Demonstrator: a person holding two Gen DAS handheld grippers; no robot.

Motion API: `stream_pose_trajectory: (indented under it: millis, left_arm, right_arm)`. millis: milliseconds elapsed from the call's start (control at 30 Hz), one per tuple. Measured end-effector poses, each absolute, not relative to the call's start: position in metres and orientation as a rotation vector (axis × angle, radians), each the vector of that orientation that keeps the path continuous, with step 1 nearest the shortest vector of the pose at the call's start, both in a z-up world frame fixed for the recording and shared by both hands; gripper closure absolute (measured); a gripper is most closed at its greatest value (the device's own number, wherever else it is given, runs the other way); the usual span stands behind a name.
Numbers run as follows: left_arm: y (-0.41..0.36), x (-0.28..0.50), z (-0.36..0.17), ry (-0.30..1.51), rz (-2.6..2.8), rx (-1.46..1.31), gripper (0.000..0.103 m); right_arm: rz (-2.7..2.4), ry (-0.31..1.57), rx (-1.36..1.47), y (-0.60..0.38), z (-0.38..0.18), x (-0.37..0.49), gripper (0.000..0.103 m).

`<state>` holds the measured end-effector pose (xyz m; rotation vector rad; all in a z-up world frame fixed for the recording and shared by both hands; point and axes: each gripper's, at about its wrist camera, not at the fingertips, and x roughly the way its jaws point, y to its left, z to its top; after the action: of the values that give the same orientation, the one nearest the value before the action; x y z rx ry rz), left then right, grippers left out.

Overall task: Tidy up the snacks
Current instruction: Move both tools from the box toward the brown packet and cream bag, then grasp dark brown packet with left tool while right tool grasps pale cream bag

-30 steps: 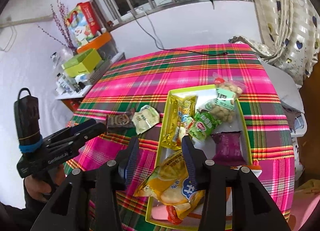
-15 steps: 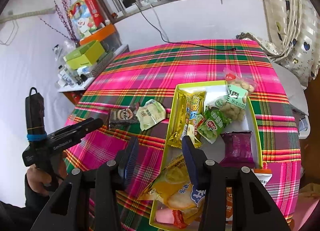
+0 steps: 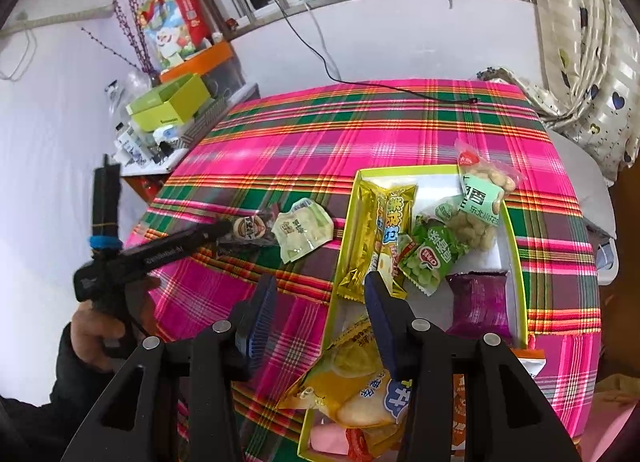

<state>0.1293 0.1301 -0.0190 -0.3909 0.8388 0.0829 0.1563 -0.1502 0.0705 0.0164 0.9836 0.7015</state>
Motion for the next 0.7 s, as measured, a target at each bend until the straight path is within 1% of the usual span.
stream_pose_trajectory:
  millis: [67,133,167,300,400,567,700]
  left_arm:
    - [0.132,0.129,-0.006,0.8,0.048,-0.328,0.05]
    - [0.131,0.135,0.003,0.788,-0.009,-0.231,0.043]
    - [0.126,0.139,0.005,0.79,-0.06,-0.163,0.043]
    - [0.109,0.154,-0.009,0.855,-0.172,0.058,0.043]
    - [0.098,0.159,-0.023,0.905,-0.223,0.148,0.043]
    - [0.088,0.159,-0.039,0.947,-0.243,0.238,0.043]
    - [0.089,0.154,-0.04,0.942,-0.224,0.209,0.043]
  right_arm:
    - [0.699,0.99,0.016,-0.149,0.069,0.158,0.059]
    - [0.701,0.996,0.019,-0.148,0.066,0.159,0.059]
    - [0.702,0.998,0.021,-0.148,0.066,0.16,0.059]
    - [0.71,1.001,0.016,-0.144,0.065,0.16,0.059]
    - [0.706,1.001,0.011,-0.143,0.065,0.161,0.059]
    - [0.706,1.007,0.0,-0.139,0.065,0.163,0.059]
    - [0.709,1.013,-0.023,-0.132,0.065,0.164,0.059]
